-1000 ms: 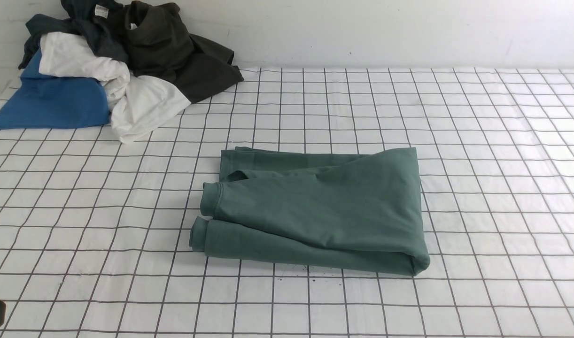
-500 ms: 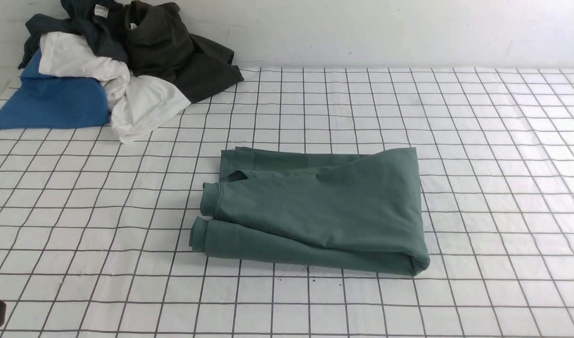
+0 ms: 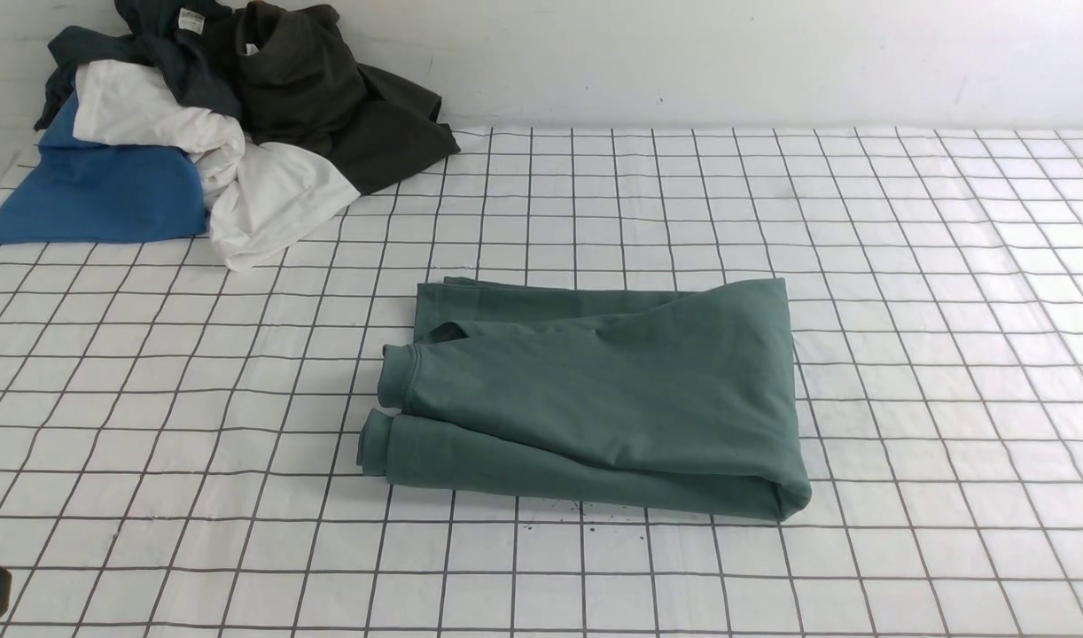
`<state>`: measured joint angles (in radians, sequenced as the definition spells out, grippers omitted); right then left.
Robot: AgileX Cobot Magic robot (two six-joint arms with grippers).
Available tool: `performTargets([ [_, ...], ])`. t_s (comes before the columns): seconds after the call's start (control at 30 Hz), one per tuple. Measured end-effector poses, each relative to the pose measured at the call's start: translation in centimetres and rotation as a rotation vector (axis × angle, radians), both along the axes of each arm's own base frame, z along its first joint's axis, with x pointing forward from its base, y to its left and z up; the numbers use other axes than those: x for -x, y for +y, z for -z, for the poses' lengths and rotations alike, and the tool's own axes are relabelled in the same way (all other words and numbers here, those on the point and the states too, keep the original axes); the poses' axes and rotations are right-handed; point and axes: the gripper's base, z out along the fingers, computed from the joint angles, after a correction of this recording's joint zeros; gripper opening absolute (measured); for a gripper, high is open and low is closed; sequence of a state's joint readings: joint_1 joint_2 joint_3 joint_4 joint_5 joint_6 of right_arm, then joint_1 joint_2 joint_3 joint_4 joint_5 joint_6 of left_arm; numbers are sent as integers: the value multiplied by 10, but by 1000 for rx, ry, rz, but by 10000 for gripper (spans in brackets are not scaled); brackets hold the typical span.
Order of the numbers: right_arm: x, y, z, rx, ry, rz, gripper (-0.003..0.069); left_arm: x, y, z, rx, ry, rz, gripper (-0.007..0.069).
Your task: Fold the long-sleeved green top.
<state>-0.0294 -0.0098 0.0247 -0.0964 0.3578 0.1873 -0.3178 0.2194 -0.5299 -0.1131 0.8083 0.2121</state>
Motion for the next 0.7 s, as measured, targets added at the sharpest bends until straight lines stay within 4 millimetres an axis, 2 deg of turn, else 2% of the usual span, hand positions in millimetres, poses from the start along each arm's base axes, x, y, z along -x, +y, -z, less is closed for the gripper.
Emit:
performTargets([
  [0.23, 0, 0, 0, -1, 1, 0, -14, -5, 0, 4, -10, -38, -13, -7],
  [0.43, 0, 0, 0, -13, 0, 2, -14, -8, 8, 31, -4, -220, -138, -7],
  [0.57, 0, 0, 0, -13, 0, 2, -14, -12, 13, 70, 6, -323, -273, -7],
  [0.6, 0, 0, 0, -13, 0, 2, -14, -13, 14, 74, 6, -322, -278, -7],
  [0.7, 0, 0, 0, -13, 1, 3, -14, -20, 16, 110, -14, -273, -329, -7],
])
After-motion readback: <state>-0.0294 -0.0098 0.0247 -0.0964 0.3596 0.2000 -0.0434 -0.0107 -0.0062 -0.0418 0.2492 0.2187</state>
